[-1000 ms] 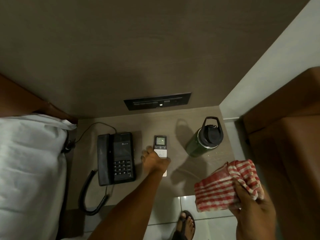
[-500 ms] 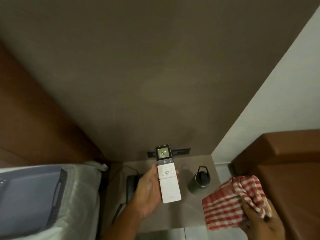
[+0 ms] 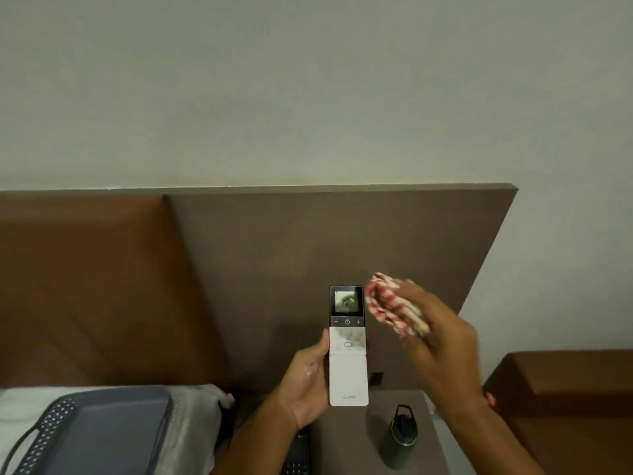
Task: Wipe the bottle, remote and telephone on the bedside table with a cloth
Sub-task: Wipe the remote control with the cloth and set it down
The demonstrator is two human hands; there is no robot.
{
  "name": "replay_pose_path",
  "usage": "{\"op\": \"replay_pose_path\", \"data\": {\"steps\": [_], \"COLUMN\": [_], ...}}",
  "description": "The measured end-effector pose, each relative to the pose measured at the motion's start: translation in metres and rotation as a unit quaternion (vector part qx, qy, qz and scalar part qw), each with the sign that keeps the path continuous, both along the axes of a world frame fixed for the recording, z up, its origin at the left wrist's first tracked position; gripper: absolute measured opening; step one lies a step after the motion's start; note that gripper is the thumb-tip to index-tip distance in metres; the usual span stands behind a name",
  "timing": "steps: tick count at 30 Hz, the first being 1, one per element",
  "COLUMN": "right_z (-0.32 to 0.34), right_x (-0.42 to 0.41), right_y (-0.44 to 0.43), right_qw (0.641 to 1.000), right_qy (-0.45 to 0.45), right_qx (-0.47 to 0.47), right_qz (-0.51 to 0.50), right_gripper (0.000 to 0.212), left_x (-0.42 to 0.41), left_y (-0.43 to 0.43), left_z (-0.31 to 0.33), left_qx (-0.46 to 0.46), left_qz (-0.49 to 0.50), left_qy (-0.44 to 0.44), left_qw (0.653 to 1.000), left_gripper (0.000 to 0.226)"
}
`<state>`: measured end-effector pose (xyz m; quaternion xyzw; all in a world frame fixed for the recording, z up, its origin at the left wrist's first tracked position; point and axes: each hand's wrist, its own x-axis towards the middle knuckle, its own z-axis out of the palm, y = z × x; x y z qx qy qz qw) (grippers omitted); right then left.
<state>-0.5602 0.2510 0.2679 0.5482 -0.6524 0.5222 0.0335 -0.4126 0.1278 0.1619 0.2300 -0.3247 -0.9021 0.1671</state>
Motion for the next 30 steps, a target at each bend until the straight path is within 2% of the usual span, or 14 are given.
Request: {"op": "replay_pose_path", "data": {"steps": [2,4,9,12,14,16,17,19,20,23,24,26,28,30], "right_z": [0.008,0.003,-0.019,-0.053,-0.069,-0.072,-0.067,-0.056,-0.042,0.004,0.021,0.039,0.039,0.027], "right_x": [-0.001,0.004,0.013,0.025,0.034,0.030,0.027,0.017,0.013,0.001,-0.001,0.000,0.005,0.021], "right_y": [-0.024,-0.038,-0.036,-0.010,0.012,0.023,0.030,0.033,0.035,0.021,0.012,-0.010,-0.029,-0.034], "right_qw": [0.991,0.974,0.955,0.942,0.927,0.930,0.942,0.953,0.958,0.994,0.995,0.993,0.977,0.962], "right_qy": [0.120,0.195,0.263,0.274,0.294,0.280,0.261,0.260,0.255,0.107,0.096,0.118,0.200,0.238], "right_qx": [0.048,0.102,0.117,0.159,0.174,0.164,0.140,0.078,0.068,-0.013,-0.018,0.000,0.074,0.131], "right_qz": [0.027,0.047,0.065,0.112,0.154,0.172,0.160,0.133,0.113,0.035,0.026,0.018,0.007,0.016], "right_gripper": [0.048,0.058,0.079,0.093,0.093,0.094,0.087,0.051,0.043,0.045,0.047,0.053,0.065,0.072], "left_x": [-0.001,-0.003,-0.007,-0.008,-0.007,-0.007,-0.006,-0.006,-0.005,-0.004,-0.004,-0.009,-0.014,-0.014], "left_y": [0.003,0.005,0.000,-0.010,-0.017,-0.021,-0.022,-0.022,-0.021,-0.014,-0.011,-0.005,0.001,0.002], "left_z": [0.007,0.013,0.022,0.031,0.039,0.044,0.045,0.044,0.043,0.040,0.039,0.038,0.037,0.038], "left_qx": [-0.017,-0.036,-0.021,0.017,0.010,-0.009,-0.019,-0.040,-0.049,-0.057,-0.053,-0.047,-0.051,-0.056], "left_qz": [0.001,0.013,0.050,0.061,0.068,0.069,0.069,0.066,0.065,0.054,0.052,0.044,0.040,0.046], "left_qy": [0.003,0.008,0.034,0.073,0.080,0.072,0.062,0.046,0.039,0.035,0.033,0.021,0.024,0.041], "left_qw": [1.000,0.999,0.998,0.995,0.994,0.995,0.996,0.996,0.996,0.996,0.997,0.998,0.998,0.997], "left_gripper": [0.052,0.049,0.050,0.055,0.056,0.054,0.054,0.057,0.058,0.051,0.049,0.046,0.042,0.039]}}
